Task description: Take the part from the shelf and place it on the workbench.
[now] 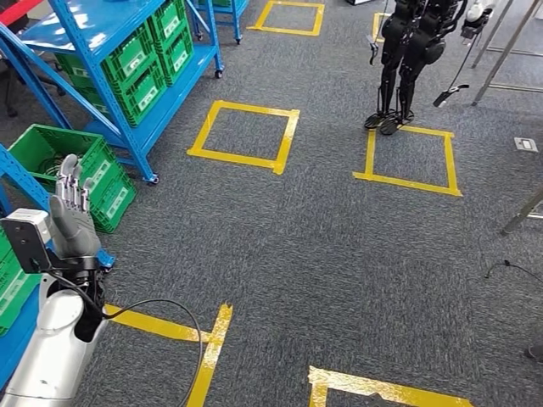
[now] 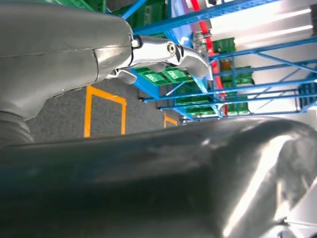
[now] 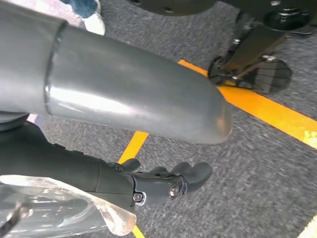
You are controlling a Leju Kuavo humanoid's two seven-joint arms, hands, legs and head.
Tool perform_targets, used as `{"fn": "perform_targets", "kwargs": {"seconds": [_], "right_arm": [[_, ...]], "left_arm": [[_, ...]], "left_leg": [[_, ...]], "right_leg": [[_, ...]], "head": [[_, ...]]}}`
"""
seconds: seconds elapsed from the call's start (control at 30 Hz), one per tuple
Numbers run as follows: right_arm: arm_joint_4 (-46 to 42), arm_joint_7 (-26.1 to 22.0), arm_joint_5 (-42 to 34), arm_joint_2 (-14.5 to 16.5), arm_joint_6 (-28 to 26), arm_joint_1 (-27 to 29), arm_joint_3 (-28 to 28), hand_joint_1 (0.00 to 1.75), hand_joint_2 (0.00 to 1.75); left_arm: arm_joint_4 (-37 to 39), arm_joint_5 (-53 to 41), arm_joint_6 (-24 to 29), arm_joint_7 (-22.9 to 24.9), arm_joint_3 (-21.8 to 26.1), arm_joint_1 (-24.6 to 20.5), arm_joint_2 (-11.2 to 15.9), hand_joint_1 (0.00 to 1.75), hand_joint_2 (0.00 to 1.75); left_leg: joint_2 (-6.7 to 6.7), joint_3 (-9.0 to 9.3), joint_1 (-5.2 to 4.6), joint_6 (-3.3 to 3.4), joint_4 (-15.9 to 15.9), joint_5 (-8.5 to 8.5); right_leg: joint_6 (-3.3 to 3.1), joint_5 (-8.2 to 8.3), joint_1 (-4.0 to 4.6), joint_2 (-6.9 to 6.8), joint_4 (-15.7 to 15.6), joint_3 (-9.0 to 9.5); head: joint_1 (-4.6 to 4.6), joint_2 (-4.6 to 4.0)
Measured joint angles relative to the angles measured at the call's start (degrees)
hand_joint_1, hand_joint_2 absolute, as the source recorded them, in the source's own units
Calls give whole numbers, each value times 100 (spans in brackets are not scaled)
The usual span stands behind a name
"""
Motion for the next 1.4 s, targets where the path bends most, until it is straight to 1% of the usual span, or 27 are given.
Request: {"fn": "perform_targets", "kwargs": {"seconds": [0.1, 0.17, 0.2, 0.27, 0.3, 0.33, 0.37, 0.43, 0.5, 0.57, 0.6, 0.67, 0.7, 0.8, 0.83, 0.87, 0.93, 1.0, 1.07, 1.13, 1.17, 1.2, 1.27, 1.3, 1.33, 1.37, 1.4], "right_arm": [[-1, 0, -1, -1, -2, -3, 9, 0, 0], [-1, -2, -7, -2, -4, -8, 21, 0, 0], [-1, -3, -11, -2, -4, -13, 28, 0, 0], [-1, -2, -17, -1, -4, -11, 37, 0, 0], [-1, 0, -17, -1, -4, -3, 38, 0, 0], [-1, 1, -18, -1, -9, 8, 39, 0, 0], [-1, 2, -19, -2, -15, 16, 39, 0, 0], [-1, 2, -20, -2, -30, 23, 39, 0, 0], [-1, -2, -21, -2, -41, 18, 39, 0, 0], [-1, -13, -21, -2, -60, 18, 39, 0, 0], [-1, -22, -20, -1, -77, 23, 40, 0, 0], [-1, -45, -16, 0, -113, 25, 41, 0, 0], [-1, -54, -14, 1, -129, 21, 43, 0, 0], [-1, -65, -10, 0, -173, 13, 43, 0, 0], [-1, -69, -9, 0, -188, 13, 43, 0, 0], [-1, -75, -5, 0, -198, 14, 44, 0, 0], [-1, -94, 3, 1, -218, 16, 48, 0, 0], [-1, -109, 9, 2, -225, 21, 53, 0, 0], [-1, -114, 8, 2, -231, 32, 55, 0, 0], [-1, -114, 8, 2, -239, 35, 57, 0, 0], [-1, -114, 8, 2, -244, 31, 58, 0, 0], [-1, -114, 8, 2, -247, 29, 59, 0, 0], [0, -113, 8, 3, -250, 32, 63, 0, 0], [0, -112, 8, 4, -249, 35, 64, 0, 0], [0, -110, 8, 4, -250, 39, 65, 0, 0], [0, -108, 8, 4, -252, 42, 65, 0, 0], [-1, -107, 7, 4, -255, 43, 65, 0, 0]], "left_arm": [[-8, -2, -2, -3, 0, -8, -1, 0, 0], [-15, 2, 1, -6, 2, -25, -2, 0, 0], [-18, 3, 15, -8, 2, -36, -5, 0, 0], [-17, -9, 90, -19, 3, -42, -22, 0, 0], [-17, -25, 144, -26, 3, -31, -37, 0, 0], [-16, -46, 197, -32, 4, -19, -52, 0, 0], [-16, -64, 244, -36, 5, -12, -67, 0, 0], [-15, -86, 320, -44, 8, -10, -91, 0, 0], [-13, -90, 380, -52, 11, -19, -111, 0, 0], [-10, -92, 437, -63, 14, -24, -121, 0, 0], [-10, -92, 468, -71, 15, -24, -123, 0, 0], [-10, -94, 514, -87, 17, -30, -128, 0, 0], [-10, -93, 531, -92, 19, -32, -130, 0, 0], [-7, -89, 569, -95, 25, -6, -130, 0, 0], [-5, -87, 583, -95, 26, 7, -130, 0, 0], [-5, -87, 598, -95, 27, 15, -129, 0, 0], [-6, -87, 628, -96, 38, 17, -125, 0, 0], [-6, -86, 648, -97, 51, 2, -124, 0, 0], [-6, -85, 661, -98, 57, -4, -128, 0, 0], [-7, -85, 670, -99, 65, 2, -128, 0, 0], [-7, -85, 674, -99, 73, -1, -128, 0, 0], [-7, -85, 677, -100, 80, -4, -131, 0, 0], [-7, -84, 680, -101, 91, 6, -138, 0, 0], [-7, -84, 680, -101, 95, 21, -140, 0, 0], [-7, -83, 681, -100, 98, 33, -140, 0, 0], [-7, -83, 682, -99, 103, 41, -140, 0, 0], [-6, -83, 684, -100, 108, 45, -140, 0, 0]], "left_leg": [[-14, 111, -16, 88, -158, -84], [-15, 230, 9, 146, -212, -99], [-12, 276, 16, 168, -230, -111], [-15, 306, 11, 203, -231, -148], [-22, 321, 6, 208, -230, -171], [-29, 348, 4, 208, -229, -203], [-36, 389, 4, 201, -229, -239], [-40, 503, 8, 173, -228, -326], [-41, 554, -1, 119, -218, -399], [-43, 555, -14, 54, -193, -435], [-40, 561, -13, 26, -180, -457], [-32, 498, -2, -28, 29, -561], [-26, 377, 8, -54, 293, -685], [-23, -185, 32, -109, 1305, -1114], [-22, -283, 38, -115, 1410, -1113], [-20, -279, 43, -115, 1307, -992], [58, -34, 46, -104, 621, -525], [210, 172, 12, -66, 2, -286], [228, 194, -31, -2, -149, -257], [126, 212, -27, 72, -168, -167], [83, 224, -16, 102, -184, -146], [40, 236, -4, 130, -199, -128], [-49, 234, -4, 154, -199, -117], [-96, 230, -11, 157, -197, -115], [-147, 227, -18, 159, -195, -114], [-203, 226, -22, 160, -191, -114], [-265, 228, -22, 159, -187, -115]], "right_leg": [[101, -8, -12, -21, 27, 41], [150, -99, -17, -16, 282, -61], [167, -202, -21, -12, 570, -233], [192, -448, -26, -9, 1291, -725], [197, -503, -28, -9, 1530, -947], [200, -445, -28, -9, 1580, -1081], [194, -255, -27, -9, 1425, -1109], [173, 302, -24, -7, 734, -927], [125, 519, -7, -9, 198, -750], [55, 492, 9, -11, 85, -695], [22, 534, 1, -9, 91, -658], [-23, 521, -14, -8, 68, -599], [-45, 512, -22, -8, 61, -571], [-87, 469, -15, -8, 62, -538], [-91, 457, -14, -11, 63, -527], [-89, 447, -13, -17, 63, -511], [-79, 423, -14, -48, 64, -469], [-44, 407, -3, -93, 70, -447], [15, 395, 7, -165, 67, -439], [79, 350, 3, -219, 82, -439], [105, 265, -2, -196, 179, -479], [127, 121, -7, -152, 398, -576], [148, -247, -15, -61, 1128, -907], [150, -368, -16, -44, 1474, -1072], [148, -390, -15, -31, 1658, -1165], [138, -302, -15, -16, 1616, -1151], [123, -124, -15, 20, 1345, -1022]], "head": [[8, 0], [15, 0], [22, 0], [28, 0], [33, 0], [38, 0], [44, 0], [46, 0], [44, 0], [30, 0], [20, 0], [10, 0], [6, 0], [2, 0], [2, 0], [1, 0], [-1, 0], [-2, 0], [0, 0], [4, 0], [9, 0], [12, 0], [19, 0], [17, 0], [16, 0], [17, 0], [17, 0]]}}
